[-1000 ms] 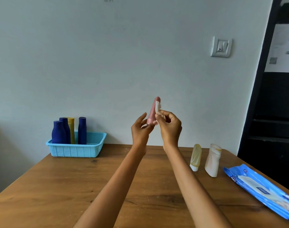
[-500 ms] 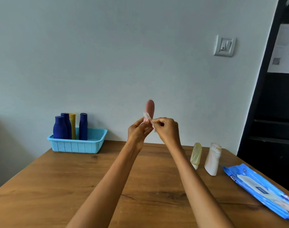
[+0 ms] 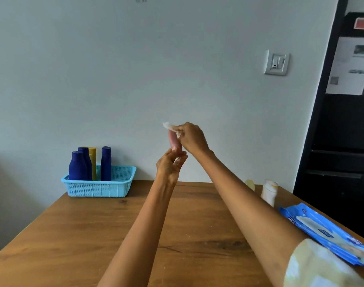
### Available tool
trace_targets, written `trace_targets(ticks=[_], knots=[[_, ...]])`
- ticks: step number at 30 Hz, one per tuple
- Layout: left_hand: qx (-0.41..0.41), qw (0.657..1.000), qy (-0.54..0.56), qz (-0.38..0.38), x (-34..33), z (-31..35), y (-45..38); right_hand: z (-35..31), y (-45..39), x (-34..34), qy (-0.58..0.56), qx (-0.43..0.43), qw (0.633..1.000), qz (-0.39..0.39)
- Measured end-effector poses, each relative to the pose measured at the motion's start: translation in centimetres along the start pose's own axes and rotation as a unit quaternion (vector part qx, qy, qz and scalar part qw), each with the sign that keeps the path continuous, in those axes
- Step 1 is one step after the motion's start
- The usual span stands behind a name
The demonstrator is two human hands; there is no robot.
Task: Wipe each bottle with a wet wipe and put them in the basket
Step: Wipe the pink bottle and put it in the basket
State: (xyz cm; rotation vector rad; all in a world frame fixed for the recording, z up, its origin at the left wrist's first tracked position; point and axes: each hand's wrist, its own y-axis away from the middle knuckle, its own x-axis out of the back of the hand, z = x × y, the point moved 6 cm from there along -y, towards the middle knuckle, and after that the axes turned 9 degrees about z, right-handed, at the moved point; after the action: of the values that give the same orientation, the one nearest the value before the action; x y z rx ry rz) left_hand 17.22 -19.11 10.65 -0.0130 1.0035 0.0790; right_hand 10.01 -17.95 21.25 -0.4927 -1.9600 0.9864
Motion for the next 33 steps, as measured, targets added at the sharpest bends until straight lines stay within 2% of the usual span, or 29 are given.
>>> trace_targets(ticks=[6, 10, 12, 17, 24, 27, 31, 33], knots=[[-0.025, 0.999, -0.013, 0.033, 1.2, 1.0, -0.1, 0.1, 1.8, -0.5, 0.038, 0.046, 0.998, -0.025], [-0.01, 1.0, -0.004, 0.026, 0.5, 1.1, 0.1, -0.1, 0.1, 1.0, -0.018, 0.024, 0.997, 0.068], [-0.011, 1.0, -0.014, 0.014, -0.2, 1.1, 0.4, -0.6, -1.2, 1.2, -0.058, 0.021, 0.994, 0.089], [-0.032, 0.999, -0.038, 0.015, -0.4, 1.2, 0.2, -2.1, -2.0, -0.1, 0.012, 0.076, 0.997, 0.026], [-0.043, 0.998, -0.033, 0.038, 0.2, 1.7, 0.6, -2.4, 1.7, 0.1, 0.049, 0.143, 0.988, 0.011], [-0.055, 0.995, -0.066, 0.049, 0.3, 1.6, 0.5, -1.5, 1.8, 0.5, 0.046, 0.12, 0.992, 0.003], [-0.076, 0.99, -0.104, 0.064, 0.0, 1.3, 0.6, -0.7, -0.6, 2.1, -0.027, 0.042, 0.995, 0.083], [-0.097, 0.985, -0.121, 0.081, 0.1, 1.3, 0.5, -1.2, -1.3, 2.0, -0.005, 0.034, 0.997, 0.068]])
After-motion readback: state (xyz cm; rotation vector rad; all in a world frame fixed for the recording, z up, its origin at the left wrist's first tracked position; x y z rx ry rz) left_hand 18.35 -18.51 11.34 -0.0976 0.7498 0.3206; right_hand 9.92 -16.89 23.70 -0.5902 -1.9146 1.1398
